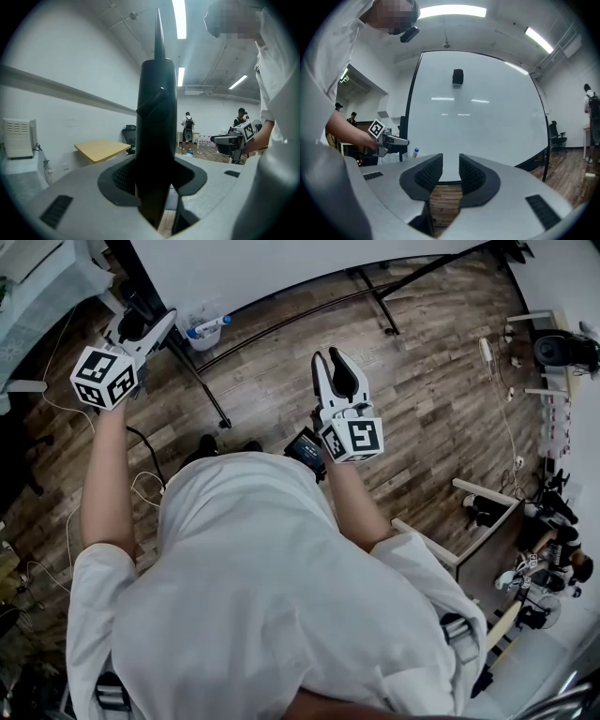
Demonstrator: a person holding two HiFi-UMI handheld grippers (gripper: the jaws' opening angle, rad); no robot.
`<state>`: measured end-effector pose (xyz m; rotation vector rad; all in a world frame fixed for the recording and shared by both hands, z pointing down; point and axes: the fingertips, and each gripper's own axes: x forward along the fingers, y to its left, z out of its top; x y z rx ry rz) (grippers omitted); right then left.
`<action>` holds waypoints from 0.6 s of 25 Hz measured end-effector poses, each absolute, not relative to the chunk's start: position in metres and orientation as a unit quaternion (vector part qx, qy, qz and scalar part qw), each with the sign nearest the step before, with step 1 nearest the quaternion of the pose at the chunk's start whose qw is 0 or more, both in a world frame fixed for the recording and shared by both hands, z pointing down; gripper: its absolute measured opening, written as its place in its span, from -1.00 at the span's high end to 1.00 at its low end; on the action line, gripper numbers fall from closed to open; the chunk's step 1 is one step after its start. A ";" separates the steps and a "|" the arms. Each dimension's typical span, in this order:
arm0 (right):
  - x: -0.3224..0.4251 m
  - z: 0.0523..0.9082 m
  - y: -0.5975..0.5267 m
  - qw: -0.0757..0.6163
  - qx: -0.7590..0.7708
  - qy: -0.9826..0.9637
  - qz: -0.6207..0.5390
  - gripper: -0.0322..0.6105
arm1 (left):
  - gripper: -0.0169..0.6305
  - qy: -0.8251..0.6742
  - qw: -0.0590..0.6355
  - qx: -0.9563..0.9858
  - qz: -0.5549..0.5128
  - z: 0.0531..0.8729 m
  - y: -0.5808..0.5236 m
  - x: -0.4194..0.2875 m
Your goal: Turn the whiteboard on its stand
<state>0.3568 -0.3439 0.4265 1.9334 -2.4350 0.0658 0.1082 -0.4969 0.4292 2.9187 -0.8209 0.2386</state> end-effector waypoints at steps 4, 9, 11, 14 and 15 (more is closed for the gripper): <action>0.354 0.425 -0.342 0.014 0.609 -0.793 0.022 0.62 | 0.39 -0.273 0.047 0.958 0.080 0.427 -0.496 0.108; 0.356 0.427 -0.340 0.014 0.598 -0.801 0.024 0.64 | 0.40 -0.280 0.047 0.956 0.077 0.427 -0.496 0.107; 0.357 0.426 -0.338 0.013 0.592 -0.805 0.024 0.64 | 0.40 -0.284 0.048 0.955 0.073 0.426 -0.495 0.106; 0.359 0.424 -0.335 0.013 0.583 -0.812 0.023 0.64 | 0.40 -0.285 0.047 0.955 0.071 0.423 -0.494 0.107; 0.359 0.424 -0.334 0.014 0.578 -0.815 0.023 0.64 | 0.40 -0.284 0.047 0.955 0.072 0.423 -0.493 0.107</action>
